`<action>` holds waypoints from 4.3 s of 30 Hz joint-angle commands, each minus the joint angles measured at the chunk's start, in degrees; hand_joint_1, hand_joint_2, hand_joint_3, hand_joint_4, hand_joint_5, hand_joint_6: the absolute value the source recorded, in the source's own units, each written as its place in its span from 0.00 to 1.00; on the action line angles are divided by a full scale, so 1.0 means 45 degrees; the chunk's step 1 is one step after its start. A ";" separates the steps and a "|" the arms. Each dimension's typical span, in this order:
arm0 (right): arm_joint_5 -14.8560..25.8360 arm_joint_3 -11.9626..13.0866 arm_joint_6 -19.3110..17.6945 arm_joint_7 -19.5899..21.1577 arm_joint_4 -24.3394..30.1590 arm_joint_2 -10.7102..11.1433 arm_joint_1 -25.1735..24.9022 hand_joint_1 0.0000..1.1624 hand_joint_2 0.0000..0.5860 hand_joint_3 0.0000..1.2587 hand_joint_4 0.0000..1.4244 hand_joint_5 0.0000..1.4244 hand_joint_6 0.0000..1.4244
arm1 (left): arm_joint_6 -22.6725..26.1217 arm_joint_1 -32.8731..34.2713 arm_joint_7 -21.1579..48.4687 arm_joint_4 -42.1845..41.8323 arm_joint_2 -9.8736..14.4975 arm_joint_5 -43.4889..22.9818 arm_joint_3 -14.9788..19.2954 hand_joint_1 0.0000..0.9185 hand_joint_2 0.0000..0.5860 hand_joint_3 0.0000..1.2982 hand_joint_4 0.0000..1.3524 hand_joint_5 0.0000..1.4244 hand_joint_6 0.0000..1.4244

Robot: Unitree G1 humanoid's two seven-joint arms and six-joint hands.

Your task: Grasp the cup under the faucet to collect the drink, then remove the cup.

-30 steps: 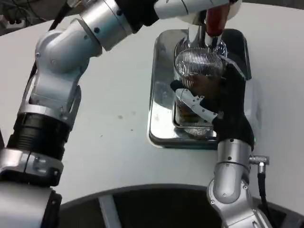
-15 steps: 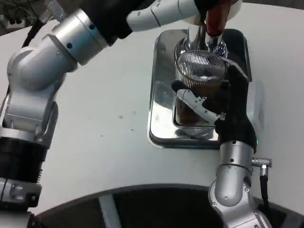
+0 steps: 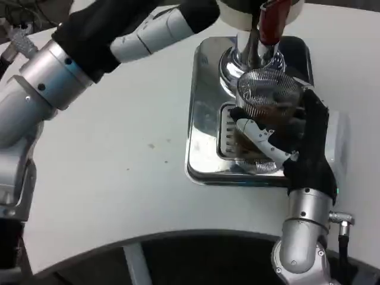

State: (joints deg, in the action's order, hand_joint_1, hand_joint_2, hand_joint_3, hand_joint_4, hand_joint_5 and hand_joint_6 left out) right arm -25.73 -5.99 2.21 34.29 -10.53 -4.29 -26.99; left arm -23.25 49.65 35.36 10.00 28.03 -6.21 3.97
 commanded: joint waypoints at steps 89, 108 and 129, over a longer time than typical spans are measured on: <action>0.0640 0.0114 -0.0543 -0.7322 0.9219 0.2781 0.5189 0.85 0.21 0.69 0.70 0.85 0.91 | 0.3259 -1.0898 -0.1360 -0.8888 0.2466 0.5458 0.1604 0.00 0.13 0.02 0.00 0.00 0.03; 0.1587 0.0199 -0.0913 -0.8207 0.9175 0.3405 0.4973 0.85 0.21 0.69 0.71 0.86 0.93 | 0.3423 -1.1862 -0.1447 -0.9881 0.2302 0.6020 0.1971 0.00 0.13 0.00 0.00 0.00 0.01; 0.1881 0.0167 -0.0933 -0.8654 0.9703 0.3560 0.5382 0.85 0.23 0.70 0.71 0.86 0.93 | 0.3464 -1.2078 -0.1438 -1.0127 0.2332 0.6153 0.1994 0.00 0.13 0.00 0.00 0.00 0.01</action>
State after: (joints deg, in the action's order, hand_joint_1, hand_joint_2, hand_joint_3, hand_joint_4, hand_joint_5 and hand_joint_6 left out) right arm -18.55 -5.35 0.98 -4.46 30.76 11.85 -3.25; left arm -8.02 -4.20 29.18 -34.91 38.23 20.84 12.91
